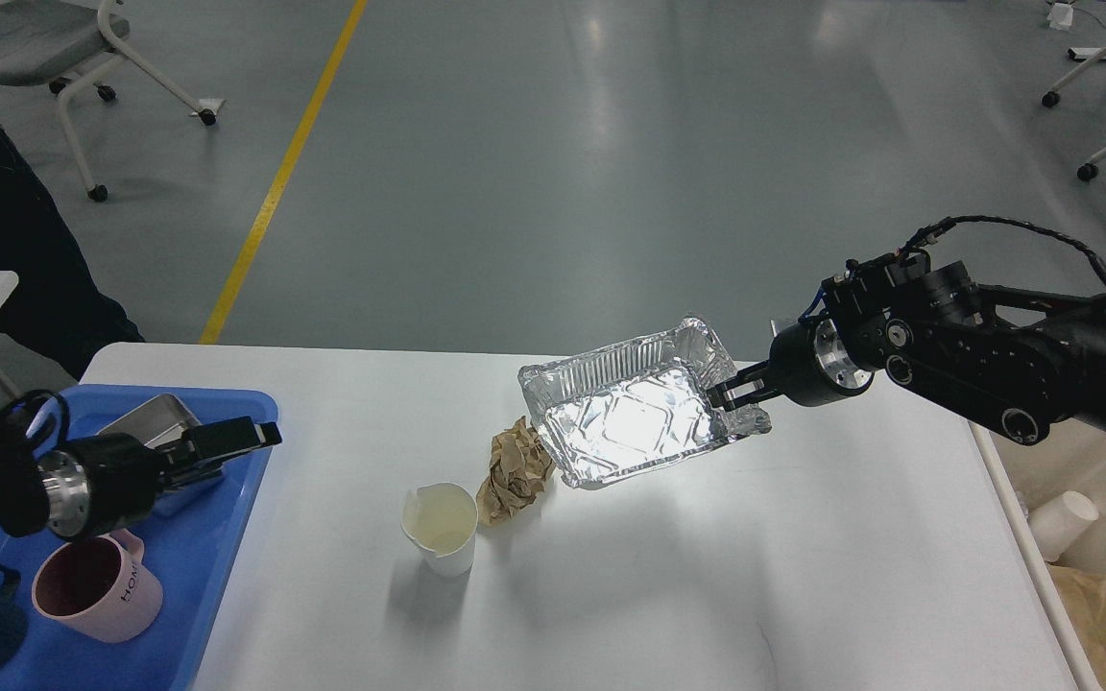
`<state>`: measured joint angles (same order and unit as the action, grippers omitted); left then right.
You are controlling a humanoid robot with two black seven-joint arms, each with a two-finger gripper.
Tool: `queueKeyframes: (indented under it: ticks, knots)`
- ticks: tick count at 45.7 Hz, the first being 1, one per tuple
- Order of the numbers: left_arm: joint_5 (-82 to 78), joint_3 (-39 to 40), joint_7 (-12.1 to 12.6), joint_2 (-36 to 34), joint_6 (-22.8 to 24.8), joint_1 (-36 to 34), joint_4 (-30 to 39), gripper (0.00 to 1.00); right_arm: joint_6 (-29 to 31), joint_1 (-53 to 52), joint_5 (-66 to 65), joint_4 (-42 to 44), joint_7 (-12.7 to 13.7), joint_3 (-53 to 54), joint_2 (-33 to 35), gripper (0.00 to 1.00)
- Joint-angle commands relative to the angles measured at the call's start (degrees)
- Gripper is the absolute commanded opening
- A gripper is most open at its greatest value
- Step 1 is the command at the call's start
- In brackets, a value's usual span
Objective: Tidy desktop
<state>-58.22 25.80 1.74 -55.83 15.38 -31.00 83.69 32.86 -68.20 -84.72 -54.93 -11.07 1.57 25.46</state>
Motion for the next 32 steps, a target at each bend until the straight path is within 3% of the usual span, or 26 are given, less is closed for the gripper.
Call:
queueKeyframes:
  ticks: [1,16,25,32]
  knots:
    - [-0.41,-3.56,-0.16,5.55,0.09,-1.95,-3.62,0.96,0.01,-0.01,0.00,0.00,0.00,-0.07,0.20,0.00]
    - [-0.93,-6.64,0.37,14.78,-0.18,-3.36,-4.33,0.93,-0.08,-0.01,0.00,0.00,0.00,0.01,0.46,0.00]
    - [-5.15,-9.63,0.80,17.24,-0.79,-2.92,-6.79,0.74,-0.17,-0.01,0.00,0.00,0.00,0.01,0.38,0.00]
    - [-5.15,-9.80,0.81,18.65,-0.79,-2.75,-8.28,0.66,-0.25,-0.01,0.00,0.00,0.00,0.10,0.29,0.00]
